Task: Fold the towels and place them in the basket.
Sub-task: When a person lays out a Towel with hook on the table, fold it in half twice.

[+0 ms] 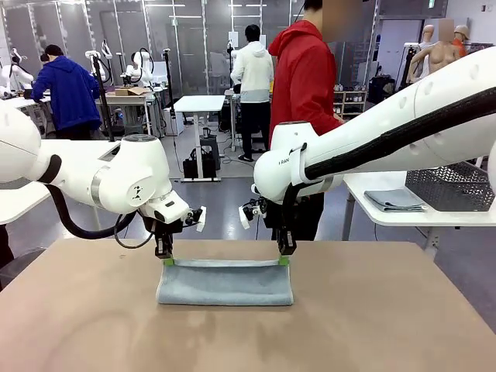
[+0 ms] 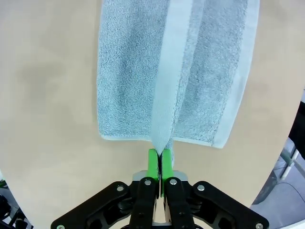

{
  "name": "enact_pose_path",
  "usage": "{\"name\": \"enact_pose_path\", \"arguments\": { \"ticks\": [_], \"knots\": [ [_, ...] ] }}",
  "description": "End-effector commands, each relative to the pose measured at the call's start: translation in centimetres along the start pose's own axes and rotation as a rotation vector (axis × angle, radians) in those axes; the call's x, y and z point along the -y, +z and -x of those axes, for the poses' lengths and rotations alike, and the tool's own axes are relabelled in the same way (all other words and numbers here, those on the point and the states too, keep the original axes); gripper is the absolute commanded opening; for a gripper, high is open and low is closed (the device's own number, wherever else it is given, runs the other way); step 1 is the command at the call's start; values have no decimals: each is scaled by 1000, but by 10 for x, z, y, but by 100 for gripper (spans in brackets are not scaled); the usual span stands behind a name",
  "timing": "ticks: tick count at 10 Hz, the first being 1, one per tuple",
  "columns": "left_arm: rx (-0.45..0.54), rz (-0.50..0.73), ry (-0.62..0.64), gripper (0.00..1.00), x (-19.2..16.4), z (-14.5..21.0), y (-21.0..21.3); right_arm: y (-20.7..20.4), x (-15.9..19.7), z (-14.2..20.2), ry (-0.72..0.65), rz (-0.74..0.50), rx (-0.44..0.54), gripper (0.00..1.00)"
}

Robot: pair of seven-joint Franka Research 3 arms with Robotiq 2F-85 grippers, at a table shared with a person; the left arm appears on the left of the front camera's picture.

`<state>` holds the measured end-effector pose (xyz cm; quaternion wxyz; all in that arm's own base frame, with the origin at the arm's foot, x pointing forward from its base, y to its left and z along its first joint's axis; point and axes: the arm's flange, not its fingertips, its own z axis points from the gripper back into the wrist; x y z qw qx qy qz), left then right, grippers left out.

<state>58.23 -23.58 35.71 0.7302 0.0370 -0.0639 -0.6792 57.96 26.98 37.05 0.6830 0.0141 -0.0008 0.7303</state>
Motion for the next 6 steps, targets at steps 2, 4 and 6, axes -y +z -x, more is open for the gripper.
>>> {"name": "enact_pose_path", "arguments": {
  "ticks": [2, 4, 6],
  "knots": [
    [28, -22, -29, 3, -25, 2, -3, -3, 22, 8, -10, -2, -13, 4],
    [44, -26, -32, 3, -32, 2, -13, -7, 26, 10, -5, 4, 2, 4],
    [37, -37, -28, 3, -44, 6, -23, -12, 32, 13, -18, 19, -2, 4]
  ]
}}
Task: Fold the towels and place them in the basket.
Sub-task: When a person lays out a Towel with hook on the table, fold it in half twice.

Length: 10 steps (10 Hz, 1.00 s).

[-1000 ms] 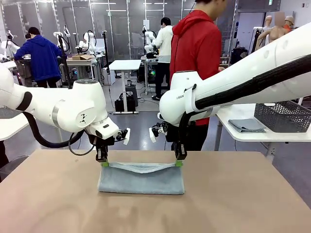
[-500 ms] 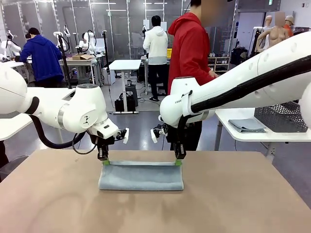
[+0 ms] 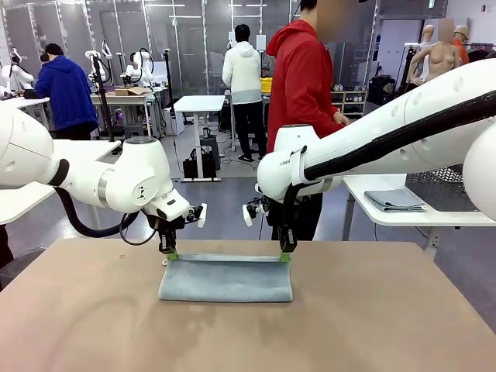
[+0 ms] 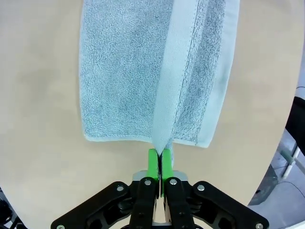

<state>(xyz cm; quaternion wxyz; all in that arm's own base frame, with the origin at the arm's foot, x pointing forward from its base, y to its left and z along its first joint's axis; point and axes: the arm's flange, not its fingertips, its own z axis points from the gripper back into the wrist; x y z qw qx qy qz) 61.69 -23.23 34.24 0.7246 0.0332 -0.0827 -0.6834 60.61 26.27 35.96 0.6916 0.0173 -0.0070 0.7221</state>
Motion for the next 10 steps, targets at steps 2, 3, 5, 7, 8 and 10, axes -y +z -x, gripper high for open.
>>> {"name": "enact_pose_path", "arguments": {
  "ticks": [2, 3, 5, 7, 8, 10],
  "knots": [
    [6, -17, -12, 3, -15, 9, -7, -6, 7, 6, -3, 17, -18, 4],
    [13, -10, -9, 3, -17, 11, -9, -8, 9, 6, -8, 19, -18, 4],
    [12, -18, -26, 11, -18, 12, -12, -11, 11, 7, -5, 40, -13, 4],
    [2, -44, -37, 31, -17, 14, -13, -11, 10, 9, 10, 84, -11, 23],
    [1, -77, -55, 43, -17, 17, -13, -10, 11, 10, 22, 113, -13, 42],
    [5, -62, -31, 62, -14, 20, -1, -3, 5, 9, 12, 97, 3, 62]
  ]
}}
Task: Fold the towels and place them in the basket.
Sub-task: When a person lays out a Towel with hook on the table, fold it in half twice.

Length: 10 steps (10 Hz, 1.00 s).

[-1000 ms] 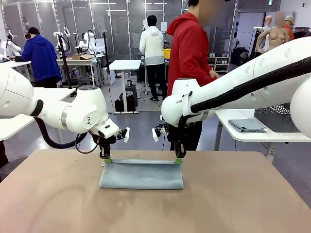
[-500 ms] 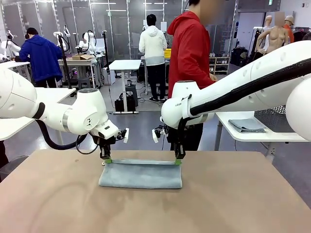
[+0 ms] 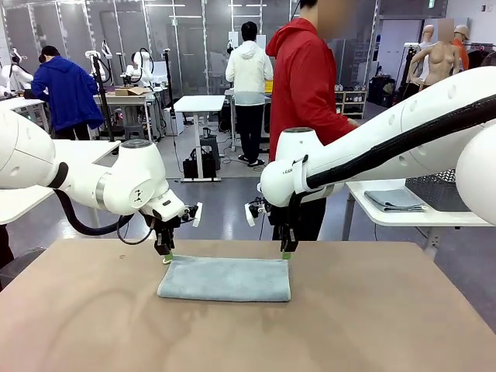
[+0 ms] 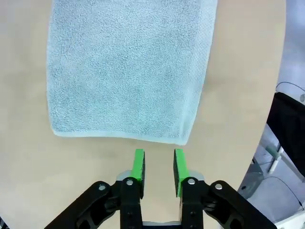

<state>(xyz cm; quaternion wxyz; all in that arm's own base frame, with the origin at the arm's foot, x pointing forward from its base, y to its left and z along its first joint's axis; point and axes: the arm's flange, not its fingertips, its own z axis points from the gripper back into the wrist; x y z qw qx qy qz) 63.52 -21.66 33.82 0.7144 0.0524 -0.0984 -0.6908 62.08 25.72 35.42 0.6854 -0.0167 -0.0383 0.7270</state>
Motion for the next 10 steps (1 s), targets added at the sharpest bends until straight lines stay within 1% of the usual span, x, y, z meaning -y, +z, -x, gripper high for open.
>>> {"name": "enact_pose_path", "arguments": {
  "ticks": [1, 2, 3, 4, 5, 6, 7, 8, 9, 10],
  "knots": [
    [34, 17, 17, 70, 10, 3, 22, 14, -18, -2, -28, -41, 46, 46],
    [67, 45, 34, 82, 16, 1, 46, 26, -30, -6, -34, -62, 67, 81],
    [94, 80, 49, 89, 23, -1, 76, 43, -45, -12, -48, -73, 84, 66],
    [114, 89, 63, 89, 32, 0, 108, 61, -62, -17, -97, -78, 92, 66],
    [110, 84, 74, 89, 37, 5, 130, 74, -75, -20, -144, -65, 126, 66],
    [129, 78, 73, 89, 43, 12, 144, 83, -88, -23, -202, -49, 157, 66],
    [167, 83, 72, 89, 48, 21, 153, 91, -100, -24, -262, -53, 190, 66],
    [228, 98, 62, 89, 48, 36, 156, 102, -113, -17, -352, -42, 234, 66],
    [263, 111, 67, 89, 48, 49, 157, 110, -126, -8, -458, -40, 285, 66],
    [298, 125, 70, 89, 47, 61, 156, 115, -137, 3, -605, -41, 338, 66]
  ]
}}
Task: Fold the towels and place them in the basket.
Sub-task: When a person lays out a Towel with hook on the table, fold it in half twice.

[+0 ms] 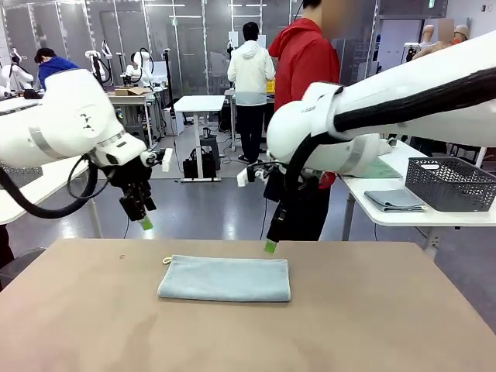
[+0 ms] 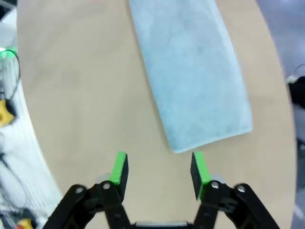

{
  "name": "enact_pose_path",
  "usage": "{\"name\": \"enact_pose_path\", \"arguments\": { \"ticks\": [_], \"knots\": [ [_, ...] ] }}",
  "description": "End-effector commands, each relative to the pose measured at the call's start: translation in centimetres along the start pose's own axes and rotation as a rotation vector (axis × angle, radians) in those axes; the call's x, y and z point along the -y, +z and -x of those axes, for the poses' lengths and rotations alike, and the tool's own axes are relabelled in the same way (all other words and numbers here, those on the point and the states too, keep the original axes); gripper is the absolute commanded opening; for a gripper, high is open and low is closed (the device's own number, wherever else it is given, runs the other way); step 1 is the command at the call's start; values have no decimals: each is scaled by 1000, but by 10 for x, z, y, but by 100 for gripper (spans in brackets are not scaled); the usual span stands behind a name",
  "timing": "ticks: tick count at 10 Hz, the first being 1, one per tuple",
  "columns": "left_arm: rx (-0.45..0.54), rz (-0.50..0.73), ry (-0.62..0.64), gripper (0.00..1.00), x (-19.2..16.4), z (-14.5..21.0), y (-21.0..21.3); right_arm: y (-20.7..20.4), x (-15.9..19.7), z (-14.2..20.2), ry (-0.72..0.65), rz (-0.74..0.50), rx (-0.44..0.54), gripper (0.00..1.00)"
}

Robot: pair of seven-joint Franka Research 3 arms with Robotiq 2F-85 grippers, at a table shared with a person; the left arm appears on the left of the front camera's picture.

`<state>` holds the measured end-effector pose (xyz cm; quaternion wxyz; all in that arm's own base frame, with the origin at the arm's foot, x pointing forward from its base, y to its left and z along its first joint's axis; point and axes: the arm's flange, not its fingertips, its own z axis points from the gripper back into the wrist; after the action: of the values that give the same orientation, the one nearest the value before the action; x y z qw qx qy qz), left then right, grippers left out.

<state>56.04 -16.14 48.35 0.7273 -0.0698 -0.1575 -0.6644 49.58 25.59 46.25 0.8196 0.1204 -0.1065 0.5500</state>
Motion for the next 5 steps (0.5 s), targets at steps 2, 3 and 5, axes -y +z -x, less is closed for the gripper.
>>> {"name": "enact_pose_path", "arguments": {
  "ticks": [2, 3, 5],
  "knots": [
    [98, 59, -5, 89, 2, 33, -2, 6, -15, 47, -473, 47, 228, 66],
    [105, 66, -5, 89, 0, 37, -3, 3, -10, 55, -646, 65, 278, 66],
    [121, 77, -8, 89, -3, 41, -4, -4, -1, 69, -855, 28, 346, 66]
  ]
}}
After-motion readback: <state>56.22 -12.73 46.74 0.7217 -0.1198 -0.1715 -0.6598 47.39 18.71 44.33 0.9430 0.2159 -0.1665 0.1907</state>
